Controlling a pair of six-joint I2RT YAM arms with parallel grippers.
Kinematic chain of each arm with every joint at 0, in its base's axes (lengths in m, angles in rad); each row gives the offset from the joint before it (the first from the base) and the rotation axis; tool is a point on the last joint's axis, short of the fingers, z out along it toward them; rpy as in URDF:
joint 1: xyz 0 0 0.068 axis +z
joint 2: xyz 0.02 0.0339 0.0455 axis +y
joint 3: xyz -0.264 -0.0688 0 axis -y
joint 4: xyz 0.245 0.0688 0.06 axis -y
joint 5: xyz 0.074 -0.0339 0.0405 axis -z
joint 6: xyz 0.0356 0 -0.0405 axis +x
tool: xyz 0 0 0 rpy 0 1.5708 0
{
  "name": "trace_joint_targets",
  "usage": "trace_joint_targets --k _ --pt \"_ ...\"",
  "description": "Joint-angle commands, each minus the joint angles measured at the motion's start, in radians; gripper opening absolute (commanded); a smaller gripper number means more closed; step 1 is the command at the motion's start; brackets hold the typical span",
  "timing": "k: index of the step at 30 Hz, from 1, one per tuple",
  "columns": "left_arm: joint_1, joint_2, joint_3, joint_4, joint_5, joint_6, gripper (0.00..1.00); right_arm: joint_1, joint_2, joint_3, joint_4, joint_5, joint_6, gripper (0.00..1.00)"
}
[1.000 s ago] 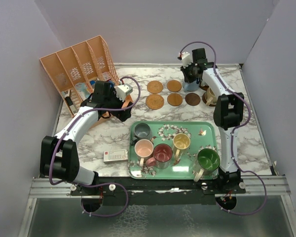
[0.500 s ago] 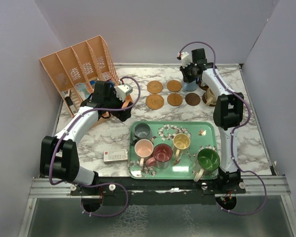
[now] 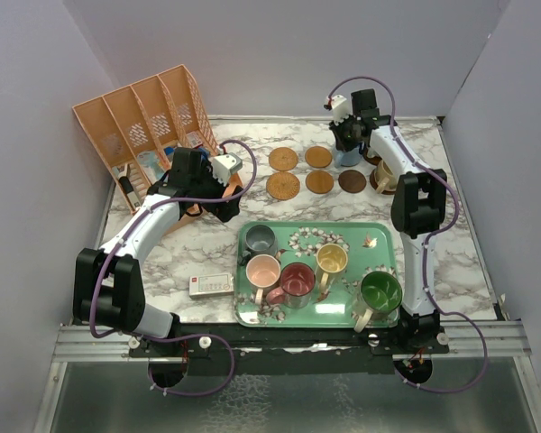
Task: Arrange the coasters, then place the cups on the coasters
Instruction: Adjust the cup on the coaster.
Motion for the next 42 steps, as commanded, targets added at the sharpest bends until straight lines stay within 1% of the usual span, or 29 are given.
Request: trace_joint_targets --k 1,7,14,24,31,35,39,42 --pt "-0.004 -0.032 -0.013 0.019 0.032 0.003 0.99 -0.008 -0.068 -0.008 0.083 0.003 -0.033 0.01" --pt "-0.004 -0.031 -0.012 0.019 0.034 0.005 0.99 -0.008 -0.074 -0.036 0.093 0.011 -0.048 0.05" --pt "-0.004 -0.031 -0.012 0.019 0.034 0.005 0.99 -0.008 -0.068 -0.031 0.083 0.017 -0.056 0.10" --pt "-0.004 -0.032 -0.013 0.019 0.034 0.005 0.99 -0.008 -0.071 -0.027 0.079 0.032 -0.065 0.14" --pt "-0.004 -0.034 -0.014 0.019 0.035 0.005 0.99 -0.009 -0.089 -0.028 0.077 0.052 -0.072 0.18" --pt "-0.004 -0.035 -0.015 0.020 0.036 0.005 0.99 -0.009 -0.104 -0.015 0.063 0.049 -0.074 0.25" --pt "-0.004 -0.040 -0.015 0.020 0.038 0.007 0.99 -0.009 -0.127 -0.007 0.047 0.038 -0.071 0.37" --pt "-0.004 -0.041 -0.013 0.020 0.038 0.006 0.99 -0.009 -0.154 -0.006 0.030 0.033 -0.064 0.42"
